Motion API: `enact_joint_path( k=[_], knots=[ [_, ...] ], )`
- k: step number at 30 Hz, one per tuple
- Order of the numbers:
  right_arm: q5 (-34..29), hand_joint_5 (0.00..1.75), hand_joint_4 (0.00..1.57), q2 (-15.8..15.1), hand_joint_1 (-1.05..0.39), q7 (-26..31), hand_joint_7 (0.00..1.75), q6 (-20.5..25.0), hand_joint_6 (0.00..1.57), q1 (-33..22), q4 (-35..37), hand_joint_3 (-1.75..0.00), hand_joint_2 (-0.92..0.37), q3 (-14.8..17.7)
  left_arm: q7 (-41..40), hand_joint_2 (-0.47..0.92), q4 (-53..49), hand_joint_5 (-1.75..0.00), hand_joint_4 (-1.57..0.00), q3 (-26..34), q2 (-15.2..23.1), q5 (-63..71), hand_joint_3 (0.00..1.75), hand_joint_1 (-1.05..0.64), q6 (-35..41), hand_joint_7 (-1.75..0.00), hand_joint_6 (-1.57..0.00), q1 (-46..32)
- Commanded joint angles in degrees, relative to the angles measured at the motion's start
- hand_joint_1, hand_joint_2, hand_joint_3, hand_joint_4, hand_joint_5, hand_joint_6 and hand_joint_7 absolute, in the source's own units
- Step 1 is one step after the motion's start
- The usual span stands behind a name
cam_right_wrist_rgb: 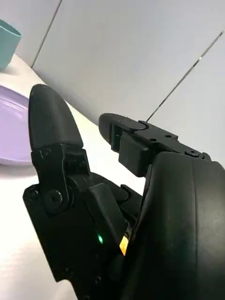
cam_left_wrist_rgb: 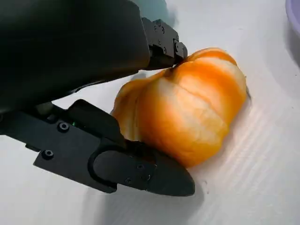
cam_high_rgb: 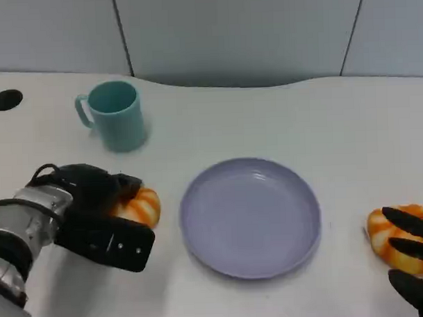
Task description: Grasp the bread from the table and place it into the plate.
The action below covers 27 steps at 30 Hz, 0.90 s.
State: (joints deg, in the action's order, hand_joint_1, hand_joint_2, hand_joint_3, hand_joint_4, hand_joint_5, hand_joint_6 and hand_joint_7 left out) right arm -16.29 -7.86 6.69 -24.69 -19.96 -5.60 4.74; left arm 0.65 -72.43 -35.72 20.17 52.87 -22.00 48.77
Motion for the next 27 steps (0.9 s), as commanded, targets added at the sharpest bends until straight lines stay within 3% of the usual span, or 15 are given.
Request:
enact_joint_path(
  k=[1,4,5,6,7,8,9,13,17,27],
  knots=[
    [-0.12,0.00,0.88,-0.33,-0.35,0.69,0.00,-0.18,0.67,-0.41,-0.67,-0.32,-0.92,0.65,-1.83,0.87,-2.25,-0.10,-0.28,1.20,-1.35,-3.20,0.09,-0.52,1.94,-0.04,-0.31,0.56],
    [-0.13,0.00,0.88,-0.36,-0.35,0.63,0.00,-0.13,0.67,-0.47,-0.94,-0.32,-0.92,0.70,-1.87,0.83,-2.36,-0.15,-0.43,2.16,-1.61,-5.37,0.03,-0.24,2.82,-0.11,-0.50,0.94],
    [-0.30,0.00,0.88,-0.36,-0.35,0.77,0.00,-0.22,0.67,-0.46,-0.98,-0.32,-0.92,0.73,-2.62,0.83,-2.18,-0.21,-0.53,2.96,-1.52,-6.49,0.03,-0.23,2.17,-0.16,-0.58,0.73],
    [-0.47,0.00,0.88,-0.35,-0.35,0.93,0.00,-0.32,0.67,-0.42,-0.94,-0.32,-0.92,0.78,-3.77,0.83,-2.04,-0.82,-0.43,3.68,-1.49,-7.53,0.02,-0.26,1.45,-0.66,-0.48,0.41],
    [-0.60,0.00,0.88,-0.34,-0.35,1.05,0.00,-0.36,0.67,-0.40,-0.92,-0.33,-0.92,0.82,-4.74,0.83,-2.02,-1.27,-0.34,4.27,-1.55,-8.39,0.01,-0.26,1.00,-1.11,-0.38,0.14],
    [-0.66,0.00,0.89,-0.32,-0.35,1.11,0.00,-0.29,0.67,-0.41,-0.96,-0.33,-0.92,0.84,-5.43,0.83,-2.12,-1.55,-0.32,4.68,-1.69,-9.02,0.01,-0.25,0.86,-1.46,-0.30,-0.01],
    [-0.67,0.00,0.89,-0.30,-0.35,1.13,0.00,-0.22,0.67,-0.42,-0.99,-0.33,-0.92,0.84,-5.77,0.84,-2.24,-1.65,-0.33,4.77,-1.80,-9.37,0.01,-0.24,0.89,-1.60,-0.28,-0.06],
    [-0.63,0.00,0.88,-0.28,-0.35,1.12,0.00,-0.03,0.66,-0.56,-1.32,-0.33,-0.92,0.85,-9.55,0.86,-2.30,-1.74,-0.48,4.81,-1.81,-9.49,0.03,-0.20,-0.21,-1.74,-0.31,-0.42],
    [-1.14,0.00,0.87,-0.50,-0.34,1.74,0.00,-1.10,0.66,-0.39,-0.85,-0.33,-0.92,1.01,-9.92,0.92,-2.33,-1.75,-0.69,5.12,-1.95,-9.91,0.10,-0.23,-1.16,-1.75,-0.52,-0.37],
    [-1.65,0.01,0.85,-0.07,-0.34,1.87,0.00,-0.09,0.66,-0.03,-0.80,-0.34,-0.92,0.76,-1.43,0.91,-2.47,-1.75,-0.72,10.45,-1.58,-17.61,0.16,-0.14,-4.28,-1.75,-0.56,-0.76]
  ],
)
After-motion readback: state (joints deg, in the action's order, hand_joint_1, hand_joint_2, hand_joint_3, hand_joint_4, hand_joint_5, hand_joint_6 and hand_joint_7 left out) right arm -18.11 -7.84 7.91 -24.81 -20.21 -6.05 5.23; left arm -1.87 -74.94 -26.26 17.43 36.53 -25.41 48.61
